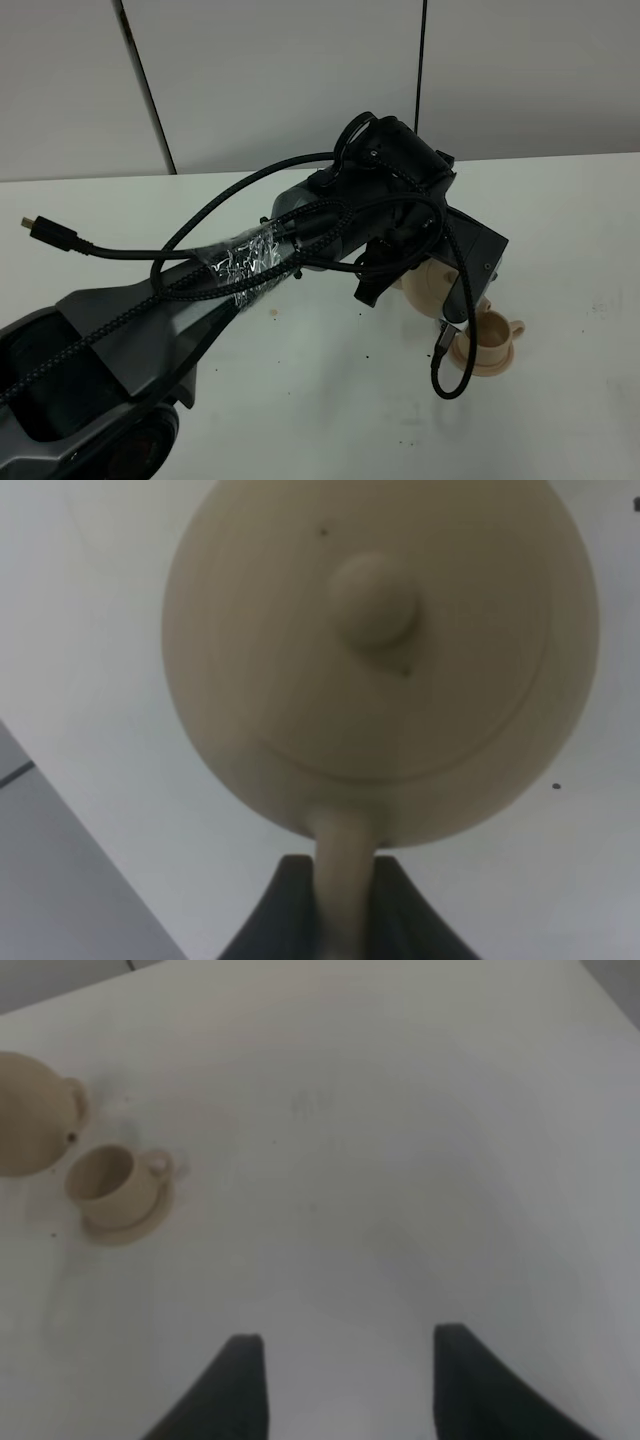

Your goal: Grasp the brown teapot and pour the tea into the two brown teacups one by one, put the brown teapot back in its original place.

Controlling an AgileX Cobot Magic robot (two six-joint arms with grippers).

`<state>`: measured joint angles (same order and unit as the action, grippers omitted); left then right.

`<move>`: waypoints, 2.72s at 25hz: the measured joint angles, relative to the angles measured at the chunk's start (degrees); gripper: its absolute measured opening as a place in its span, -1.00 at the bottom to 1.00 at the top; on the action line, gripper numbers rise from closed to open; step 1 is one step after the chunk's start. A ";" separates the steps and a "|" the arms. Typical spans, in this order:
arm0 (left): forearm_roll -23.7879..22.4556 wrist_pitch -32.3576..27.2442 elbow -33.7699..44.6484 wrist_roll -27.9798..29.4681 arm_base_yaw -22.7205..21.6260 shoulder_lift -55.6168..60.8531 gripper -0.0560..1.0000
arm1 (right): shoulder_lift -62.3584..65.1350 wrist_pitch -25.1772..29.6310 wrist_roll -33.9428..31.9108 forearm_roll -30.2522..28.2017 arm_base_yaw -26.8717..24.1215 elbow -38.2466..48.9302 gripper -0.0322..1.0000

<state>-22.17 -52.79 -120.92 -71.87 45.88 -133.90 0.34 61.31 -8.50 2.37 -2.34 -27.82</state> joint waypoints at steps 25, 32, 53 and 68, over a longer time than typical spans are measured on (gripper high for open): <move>-6.49 0.05 0.00 -4.24 2.62 0.00 -0.57 | 0.00 0.00 0.05 0.00 0.00 0.00 -0.20; -8.72 -0.35 0.00 -4.48 3.21 0.00 -0.57 | 0.00 0.00 0.05 0.01 0.00 0.00 -0.20; -12.87 -0.74 0.00 -5.18 5.19 0.00 -0.57 | 0.00 0.00 0.03 0.01 0.00 0.00 -0.20; -15.77 -1.62 0.00 -5.83 5.67 0.00 -0.57 | 0.00 0.00 0.03 0.01 0.00 0.00 -0.20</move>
<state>-37.94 -54.41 -120.92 -77.69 51.56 -133.90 0.34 61.31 -8.46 2.38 -2.34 -27.82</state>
